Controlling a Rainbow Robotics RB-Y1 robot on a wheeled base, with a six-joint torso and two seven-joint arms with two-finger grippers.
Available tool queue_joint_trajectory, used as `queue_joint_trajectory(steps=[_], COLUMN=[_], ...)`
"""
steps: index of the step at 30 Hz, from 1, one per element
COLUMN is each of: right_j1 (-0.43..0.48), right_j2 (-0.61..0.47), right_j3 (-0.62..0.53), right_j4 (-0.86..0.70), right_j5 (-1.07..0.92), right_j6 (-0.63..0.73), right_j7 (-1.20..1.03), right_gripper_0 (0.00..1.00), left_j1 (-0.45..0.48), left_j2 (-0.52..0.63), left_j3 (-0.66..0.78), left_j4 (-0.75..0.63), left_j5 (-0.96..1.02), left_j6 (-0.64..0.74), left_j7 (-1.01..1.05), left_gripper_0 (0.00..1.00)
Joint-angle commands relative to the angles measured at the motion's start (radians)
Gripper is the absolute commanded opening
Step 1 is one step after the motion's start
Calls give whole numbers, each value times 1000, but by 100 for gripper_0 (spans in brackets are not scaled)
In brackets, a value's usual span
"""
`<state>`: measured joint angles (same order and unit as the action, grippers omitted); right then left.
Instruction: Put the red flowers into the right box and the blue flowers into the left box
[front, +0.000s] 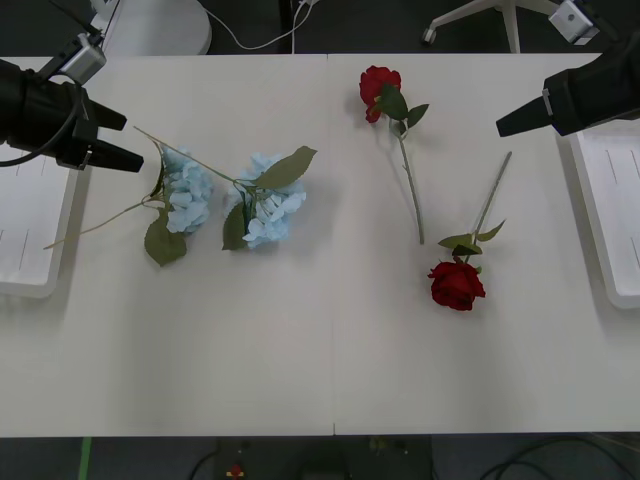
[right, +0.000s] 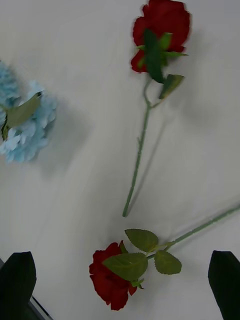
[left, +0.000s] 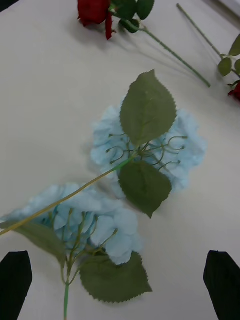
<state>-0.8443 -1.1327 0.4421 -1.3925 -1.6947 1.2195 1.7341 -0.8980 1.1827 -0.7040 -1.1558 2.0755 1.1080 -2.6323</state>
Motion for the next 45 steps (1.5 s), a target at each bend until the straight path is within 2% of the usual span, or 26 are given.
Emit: queue_joint_trajectory(steps=[1, 7, 8, 11, 15, 16, 21, 31, 35, 40, 45], right_j1=[-58, -61, -62, -70, -78, -76, -87, -111, -111, -114, -121], right_j2=[-1, 13, 16, 33, 62, 77, 128, 248, 278, 320, 343], right_j3=[-11, -11, -11, -11, -11, -11, -11, -11, -11, -45, -129], right_j4=[52, 27, 21, -16, -56, -74, -102, -83, -29, 107, 234], right_j5=[47, 152, 159, 217, 299, 337, 452, 584, 622, 653, 653], right_j6=[-9, -8, -8, 26, 84, 101, 152, 324, 330, 259, 278], right_j7=[-366, -1001, -1048, -1415, -1771, -1926, -2311, -2808, -2954, -3032, -3032], right_gripper_0=[100, 100, 100, 100, 100, 100, 100, 100, 100, 100, 100], left_j1=[-36, -36, -36, -36, -36, -36, -36, -36, -36, -38, -36], left_j2=[54, 11, 5, -31, -80, -98, -163, -247, -275, -314, -345], left_j3=[35, 35, 35, 35, 35, 34, 34, 29, 29, 29, 24], left_j4=[76, 188, 195, 238, 275, 286, 330, 338, 340, 344, 346], left_j5=[-81, -195, -204, -298, -396, -428, -454, -569, -658, -744, -775], left_j6=[-11, 18, 18, 18, 18, 18, 27, 19, -8, -24, -24], left_j7=[-73, -73, -73, -69, 6, 40, 124, 298, 314, 330, 333], left_gripper_0=[100, 100, 100, 100, 100, 100, 100, 100, 100, 100, 100])
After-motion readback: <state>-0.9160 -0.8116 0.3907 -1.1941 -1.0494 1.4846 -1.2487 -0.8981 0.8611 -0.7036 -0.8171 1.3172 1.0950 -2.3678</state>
